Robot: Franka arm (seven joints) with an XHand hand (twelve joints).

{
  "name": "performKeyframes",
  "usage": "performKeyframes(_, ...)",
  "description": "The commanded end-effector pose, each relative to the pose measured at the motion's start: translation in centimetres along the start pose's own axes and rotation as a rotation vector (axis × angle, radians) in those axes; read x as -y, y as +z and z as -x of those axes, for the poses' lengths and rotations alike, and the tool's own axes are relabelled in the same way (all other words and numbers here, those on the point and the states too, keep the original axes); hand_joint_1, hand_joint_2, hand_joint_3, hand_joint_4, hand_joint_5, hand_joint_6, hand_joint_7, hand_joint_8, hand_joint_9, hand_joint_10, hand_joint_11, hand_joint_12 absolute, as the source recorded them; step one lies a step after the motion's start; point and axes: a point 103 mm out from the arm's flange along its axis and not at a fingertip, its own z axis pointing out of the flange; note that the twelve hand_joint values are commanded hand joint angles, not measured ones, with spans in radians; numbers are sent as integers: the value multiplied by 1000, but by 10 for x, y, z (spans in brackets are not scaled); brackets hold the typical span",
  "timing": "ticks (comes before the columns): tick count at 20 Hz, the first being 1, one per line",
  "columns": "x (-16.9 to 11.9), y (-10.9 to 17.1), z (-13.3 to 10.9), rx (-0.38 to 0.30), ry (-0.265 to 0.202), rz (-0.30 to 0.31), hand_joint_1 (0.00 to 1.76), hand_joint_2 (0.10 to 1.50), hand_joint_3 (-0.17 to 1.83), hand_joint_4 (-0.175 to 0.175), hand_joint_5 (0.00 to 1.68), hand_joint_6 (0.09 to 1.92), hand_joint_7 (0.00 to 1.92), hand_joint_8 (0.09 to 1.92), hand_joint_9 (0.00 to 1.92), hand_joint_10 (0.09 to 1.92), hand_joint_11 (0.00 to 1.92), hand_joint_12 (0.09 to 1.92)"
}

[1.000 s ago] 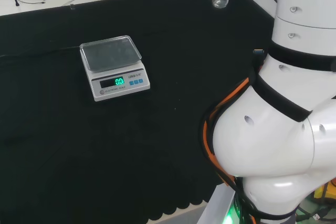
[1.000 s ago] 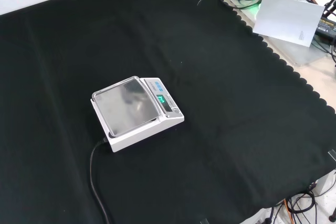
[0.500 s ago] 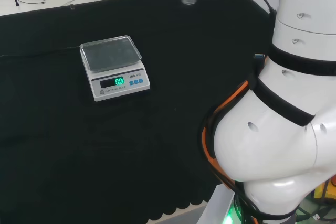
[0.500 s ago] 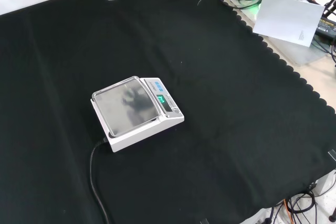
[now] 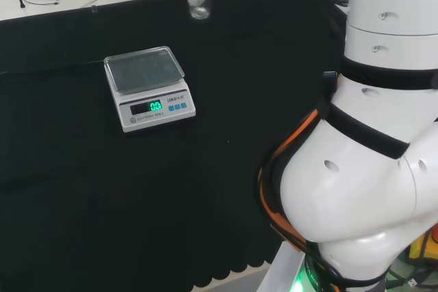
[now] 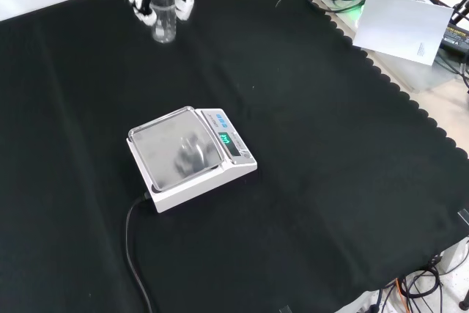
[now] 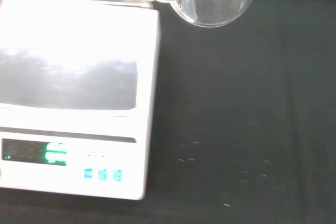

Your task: Put the beaker on the electronic balance.

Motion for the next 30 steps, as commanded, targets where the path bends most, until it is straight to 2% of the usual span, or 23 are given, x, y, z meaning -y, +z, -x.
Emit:
performKeyframes(1,-20,6,-56,-1,-107,-6,1518,1099,-175,-175,1043,859,949,926,1153,1065,1197,739)
performKeyframes(12,-40,16,-124,47,-235,-50,1518,1097,-175,-175,1046,854,954,918,1163,1053,1192,744)
performKeyframes(18,-57,32,-145,48,-281,-88,1519,1096,-175,-175,1047,851,957,914,1168,1046,1189,748)
performKeyframes(24,-78,57,-139,44,-266,-162,1519,1095,-175,-175,1050,844,963,906,1177,1031,1182,763)
performKeyframes(30,-89,68,-124,19,-233,-183,1519,1094,-175,-175,1053,840,966,903,1180,1023,1180,768)
